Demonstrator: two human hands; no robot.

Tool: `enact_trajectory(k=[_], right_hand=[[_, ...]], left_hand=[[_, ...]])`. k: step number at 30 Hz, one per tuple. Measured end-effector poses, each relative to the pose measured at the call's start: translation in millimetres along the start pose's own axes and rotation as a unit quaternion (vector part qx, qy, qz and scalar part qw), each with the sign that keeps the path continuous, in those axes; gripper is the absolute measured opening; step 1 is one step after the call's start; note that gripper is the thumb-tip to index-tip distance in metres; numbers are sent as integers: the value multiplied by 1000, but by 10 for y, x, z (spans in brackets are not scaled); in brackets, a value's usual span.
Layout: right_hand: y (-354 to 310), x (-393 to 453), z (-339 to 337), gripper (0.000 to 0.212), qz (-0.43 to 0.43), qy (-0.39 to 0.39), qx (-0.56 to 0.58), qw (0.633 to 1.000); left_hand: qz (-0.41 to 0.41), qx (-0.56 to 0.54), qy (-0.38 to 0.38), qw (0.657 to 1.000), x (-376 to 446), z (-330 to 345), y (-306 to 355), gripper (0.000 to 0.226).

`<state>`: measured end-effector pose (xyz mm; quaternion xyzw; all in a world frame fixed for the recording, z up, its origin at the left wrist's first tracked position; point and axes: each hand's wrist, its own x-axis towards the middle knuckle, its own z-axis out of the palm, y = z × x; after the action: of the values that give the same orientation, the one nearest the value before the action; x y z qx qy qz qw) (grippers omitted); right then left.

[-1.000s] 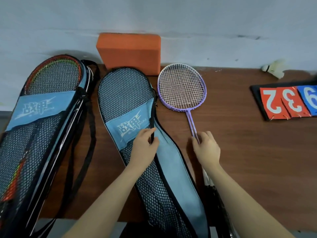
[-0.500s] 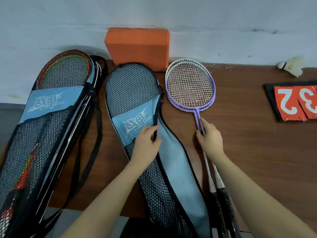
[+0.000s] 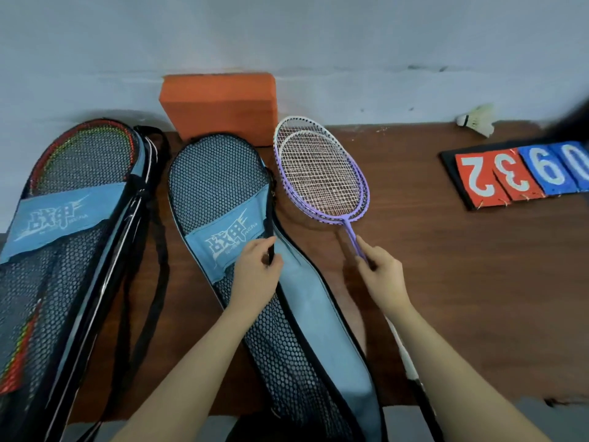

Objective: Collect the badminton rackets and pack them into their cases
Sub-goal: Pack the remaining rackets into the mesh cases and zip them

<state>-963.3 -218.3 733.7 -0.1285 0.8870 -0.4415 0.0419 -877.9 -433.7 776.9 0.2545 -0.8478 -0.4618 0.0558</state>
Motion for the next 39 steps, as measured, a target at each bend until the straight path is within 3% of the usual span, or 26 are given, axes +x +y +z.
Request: enact_trajectory(k=[4,9,15,24,31,39], right_hand=[[-154,-28,-127,42,-58,39,-17,997],[-215,-194,-318,44,-65,50,-78,994],[-75,-607,-558,48,-43,-1,-148,988],[72,-926,-803,41,-5,-57,-157,986],[134,-976,-869,35,-10,-149,-101,984],[-12,-690,-751,38,34,-195,-32,980]], left_hand=[[-9,-53,37,998,47,-53,69,35],[-51,-129,44,989,70,41,229,39],[-45,-159,53,985,115,173,379,42],[-33,-135,64,988,219,427,394,44],[25,-51,21,998,194,472,484,48],[65,-22,-92,993,17,401,509,72]])
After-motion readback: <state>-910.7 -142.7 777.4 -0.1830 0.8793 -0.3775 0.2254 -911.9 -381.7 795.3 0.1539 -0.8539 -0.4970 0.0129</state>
